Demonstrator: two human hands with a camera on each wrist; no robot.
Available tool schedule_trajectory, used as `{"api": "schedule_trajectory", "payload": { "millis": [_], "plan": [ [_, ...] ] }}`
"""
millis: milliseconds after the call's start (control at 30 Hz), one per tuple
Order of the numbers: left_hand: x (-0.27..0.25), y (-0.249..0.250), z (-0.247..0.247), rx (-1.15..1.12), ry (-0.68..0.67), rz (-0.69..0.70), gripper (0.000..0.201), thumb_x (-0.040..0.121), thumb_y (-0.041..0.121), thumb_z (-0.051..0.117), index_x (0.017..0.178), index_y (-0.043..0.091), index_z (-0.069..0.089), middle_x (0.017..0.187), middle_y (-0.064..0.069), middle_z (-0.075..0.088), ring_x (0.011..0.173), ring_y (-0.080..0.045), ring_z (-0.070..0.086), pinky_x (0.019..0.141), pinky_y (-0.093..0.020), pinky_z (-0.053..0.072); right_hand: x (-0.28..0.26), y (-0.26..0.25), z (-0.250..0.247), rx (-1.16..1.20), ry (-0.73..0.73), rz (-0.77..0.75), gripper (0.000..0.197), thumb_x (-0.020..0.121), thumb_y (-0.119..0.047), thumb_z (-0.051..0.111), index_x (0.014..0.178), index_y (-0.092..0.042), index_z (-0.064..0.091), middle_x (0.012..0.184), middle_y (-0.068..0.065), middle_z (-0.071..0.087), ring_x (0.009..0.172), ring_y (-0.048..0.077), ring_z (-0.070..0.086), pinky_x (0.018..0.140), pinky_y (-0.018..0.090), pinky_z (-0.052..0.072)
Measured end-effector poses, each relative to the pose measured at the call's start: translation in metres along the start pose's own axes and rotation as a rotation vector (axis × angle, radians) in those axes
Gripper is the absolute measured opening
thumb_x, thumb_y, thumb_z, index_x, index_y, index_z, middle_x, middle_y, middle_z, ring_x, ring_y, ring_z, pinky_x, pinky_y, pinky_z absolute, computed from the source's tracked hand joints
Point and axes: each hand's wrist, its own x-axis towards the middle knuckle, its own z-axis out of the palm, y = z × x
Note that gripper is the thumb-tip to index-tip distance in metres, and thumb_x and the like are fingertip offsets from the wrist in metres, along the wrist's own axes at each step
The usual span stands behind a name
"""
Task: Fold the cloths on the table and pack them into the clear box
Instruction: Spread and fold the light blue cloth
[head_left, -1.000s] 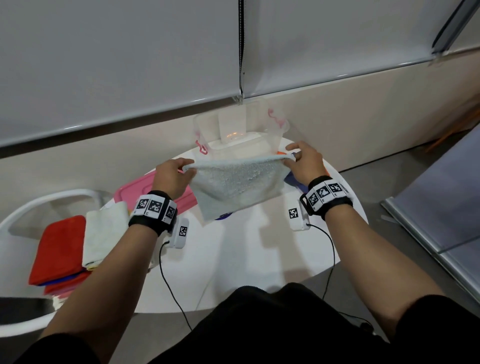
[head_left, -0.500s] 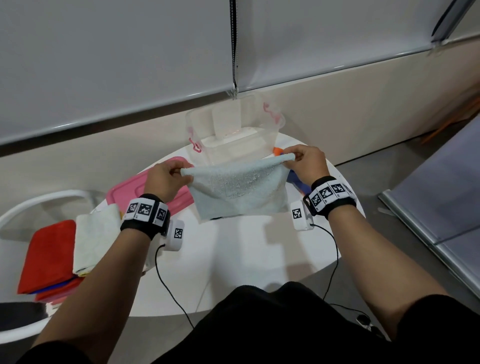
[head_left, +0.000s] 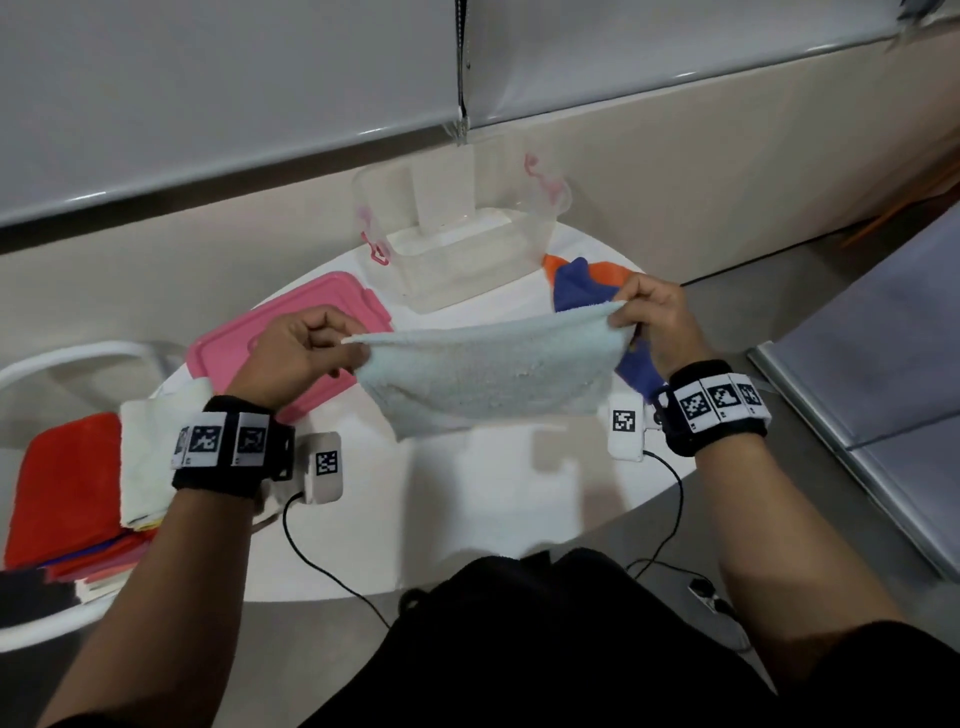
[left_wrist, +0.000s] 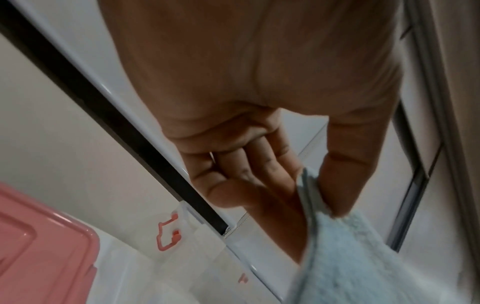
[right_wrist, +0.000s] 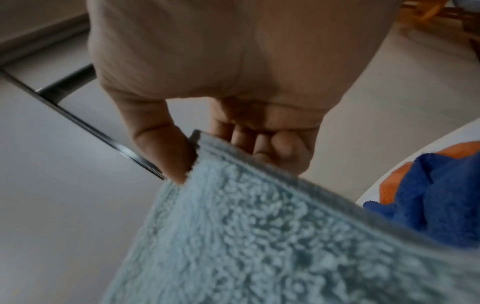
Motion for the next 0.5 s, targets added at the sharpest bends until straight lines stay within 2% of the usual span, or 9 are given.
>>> {"api": "schedule_trajectory", "payload": {
  "millis": [100, 167, 233, 300, 333, 433, 500],
  "plan": [
    [0.010, -0.008, 0.002, 0.030, -0.006, -0.040, 0.012, 0.084, -0.001, 0.070, 0.088, 0.009, 0.066, 0.064, 0.001, 0.070, 0.053, -0.009, 0.059, 0.052, -0.017, 0.047, 0.010, 0.003, 0.001, -0.025, 0.025, 0.071, 0.018, 0.068, 0.002, 0.061, 0.061, -0.012, 0.053, 0.045, -0.008, 0.047, 0.041, 0.011, 0.037, 0.040, 0.017, 0.025],
    [0.023, -0.023, 0.008, 0.164, -0.001, -0.093, 0.008, 0.085, 0.005, 0.071, 0.090, 0.009, 0.066, 0.061, 0.003, 0.069, 0.053, -0.006, 0.062, 0.053, -0.016, 0.048, 0.022, 0.021, 0.003, -0.136, 0.032, 0.137, 0.025, 0.077, 0.006, 0.065, 0.066, -0.013, 0.055, 0.049, -0.011, 0.053, 0.042, 0.005, 0.043, 0.039, 0.017, 0.032],
    [0.036, -0.049, 0.015, 0.333, -0.024, -0.167, 0.010, 0.085, 0.013, 0.073, 0.093, 0.009, 0.068, 0.068, 0.001, 0.070, 0.062, -0.010, 0.066, 0.060, -0.018, 0.050, 0.034, 0.050, 0.006, -0.294, -0.002, 0.173, 0.024, 0.079, 0.003, 0.073, 0.074, -0.017, 0.062, 0.063, -0.007, 0.058, 0.055, 0.004, 0.050, 0.052, 0.011, 0.041],
    [0.047, -0.077, 0.022, 0.468, -0.055, -0.242, 0.010, 0.082, 0.022, 0.076, 0.088, 0.017, 0.069, 0.074, 0.002, 0.071, 0.073, -0.017, 0.067, 0.070, -0.025, 0.050, 0.040, 0.082, 0.008, -0.398, -0.042, 0.228, 0.021, 0.078, -0.002, 0.078, 0.082, -0.019, 0.068, 0.072, -0.007, 0.060, 0.066, 0.007, 0.052, 0.068, 0.016, 0.044],
    [0.050, -0.089, 0.027, 0.492, -0.046, -0.276, 0.010, 0.081, 0.025, 0.077, 0.084, 0.022, 0.069, 0.074, 0.004, 0.070, 0.075, -0.018, 0.066, 0.071, -0.025, 0.048, 0.042, 0.097, 0.009, -0.423, -0.029, 0.260, 0.019, 0.078, -0.003, 0.079, 0.087, -0.018, 0.070, 0.075, -0.007, 0.062, 0.071, 0.009, 0.054, 0.073, 0.020, 0.044],
    [0.052, -0.111, 0.044, 0.525, 0.047, -0.325, 0.011, 0.081, 0.024, 0.078, 0.088, 0.020, 0.071, 0.074, 0.007, 0.066, 0.070, -0.009, 0.058, 0.060, -0.006, 0.039, 0.043, 0.130, 0.011, -0.476, 0.014, 0.300, 0.017, 0.080, -0.011, 0.079, 0.093, -0.020, 0.074, 0.087, -0.001, 0.068, 0.082, 0.013, 0.060, 0.079, 0.025, 0.047],
    [0.051, -0.117, 0.051, 0.543, 0.091, -0.325, 0.012, 0.082, 0.022, 0.076, 0.091, 0.016, 0.072, 0.077, 0.004, 0.068, 0.070, -0.008, 0.057, 0.059, -0.008, 0.037, 0.040, 0.138, 0.015, -0.461, 0.037, 0.330, 0.015, 0.080, -0.013, 0.078, 0.091, -0.024, 0.074, 0.090, -0.001, 0.070, 0.079, 0.015, 0.063, 0.078, 0.028, 0.053]
  ]
}}
